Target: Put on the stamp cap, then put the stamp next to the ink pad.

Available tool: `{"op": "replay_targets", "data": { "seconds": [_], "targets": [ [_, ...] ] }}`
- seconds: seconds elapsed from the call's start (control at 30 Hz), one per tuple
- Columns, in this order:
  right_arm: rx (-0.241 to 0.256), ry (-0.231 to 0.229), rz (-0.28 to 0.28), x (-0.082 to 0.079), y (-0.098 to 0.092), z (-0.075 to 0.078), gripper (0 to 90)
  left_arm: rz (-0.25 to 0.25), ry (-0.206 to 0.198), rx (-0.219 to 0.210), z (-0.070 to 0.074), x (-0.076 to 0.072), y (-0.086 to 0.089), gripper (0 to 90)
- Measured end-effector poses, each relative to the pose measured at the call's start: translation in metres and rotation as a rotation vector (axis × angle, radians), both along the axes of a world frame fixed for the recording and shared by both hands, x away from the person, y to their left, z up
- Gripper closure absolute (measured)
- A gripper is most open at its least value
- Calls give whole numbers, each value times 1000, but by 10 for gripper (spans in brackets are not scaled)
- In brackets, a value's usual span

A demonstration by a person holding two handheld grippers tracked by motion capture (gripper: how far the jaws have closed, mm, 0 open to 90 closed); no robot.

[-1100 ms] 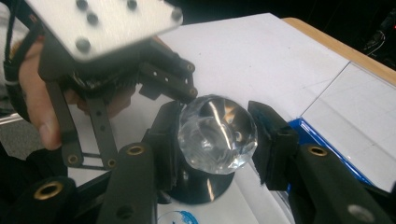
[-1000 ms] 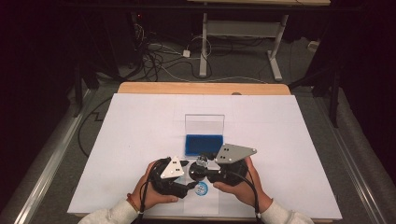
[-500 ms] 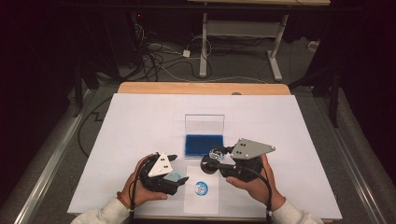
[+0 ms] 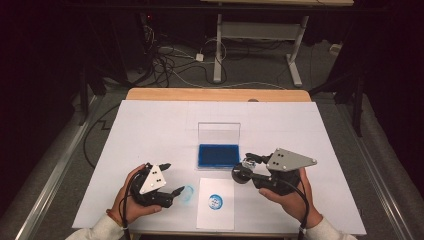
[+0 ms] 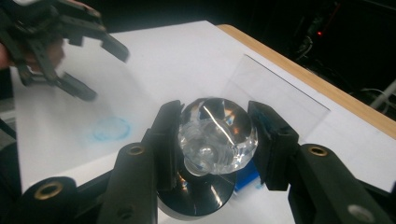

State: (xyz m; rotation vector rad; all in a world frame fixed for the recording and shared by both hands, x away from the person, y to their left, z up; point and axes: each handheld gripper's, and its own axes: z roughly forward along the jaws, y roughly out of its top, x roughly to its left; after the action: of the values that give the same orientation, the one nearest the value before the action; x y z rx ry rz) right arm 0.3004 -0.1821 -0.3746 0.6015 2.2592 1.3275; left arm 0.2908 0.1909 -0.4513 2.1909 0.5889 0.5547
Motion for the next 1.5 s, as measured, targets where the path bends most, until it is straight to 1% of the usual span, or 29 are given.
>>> {"op": "replay_targets", "data": {
  "seconds": [0.07, 0.23, 0.33, 0.4, 0.5, 0.63, 0.7, 0.8, 0.87, 0.93, 1.03, 1.17, 1.23, 1.3, 1.4, 1.43, 1.5],
  "targets": [
    [1, 3, -20, 1, -6, -1, 572, 20, 0, 11, -2, -1, 7, 187],
    [-2, 6, -56, 3, -18, -1, 572, 50, 22, -7, -8, -2, 22, 187],
    [2, 6, -73, 3, -23, 1, 572, 85, 36, -2, -12, -5, 28, 187],
    [2, 5, -82, 3, -26, 2, 572, 91, 50, -13, -14, -7, 32, 187],
    [2, 4, -97, 3, -29, 2, 572, 102, 49, -8, -15, -10, 35, 187],
    [1, 2, -111, 5, -32, 3, 572, 106, 52, -5, -16, -9, 35, 187],
    [-1, 10, -111, 6, -32, 2, 572, 107, 50, -6, -16, -10, 35, 187],
    [-5, 9, -113, 9, -32, 2, 572, 105, 55, -3, -16, -9, 35, 187],
    [-13, 3, -122, 11, -32, 2, 572, 108, 59, -1, -17, -8, 34, 187],
    [-19, 8, -126, 13, -33, 1, 572, 107, 60, -1, -17, -7, 34, 187],
    [-14, 14, -141, 17, -35, 2, 572, 107, 59, 7, -18, -7, 33, 187],
    [-8, 16, -150, 24, -38, 6, 572, 106, 63, 11, -19, -8, 32, 187],
    [-21, 13, -159, 28, -38, 8, 572, 101, 71, 8, -18, -7, 31, 187],
    [-29, 9, -164, 32, -38, 10, 572, 100, 70, 6, -18, -6, 31, 187],
    [-34, 19, -170, 41, -37, 14, 572, 100, 80, 6, -19, -5, 30, 187],
    [-42, 28, -170, 44, -36, 15, 572, 100, 81, 8, -20, -5, 30, 187],
    [-73, 21, -178, 49, -33, 17, 572, 101, 80, 13, -20, -5, 30, 187]
  ]
}}
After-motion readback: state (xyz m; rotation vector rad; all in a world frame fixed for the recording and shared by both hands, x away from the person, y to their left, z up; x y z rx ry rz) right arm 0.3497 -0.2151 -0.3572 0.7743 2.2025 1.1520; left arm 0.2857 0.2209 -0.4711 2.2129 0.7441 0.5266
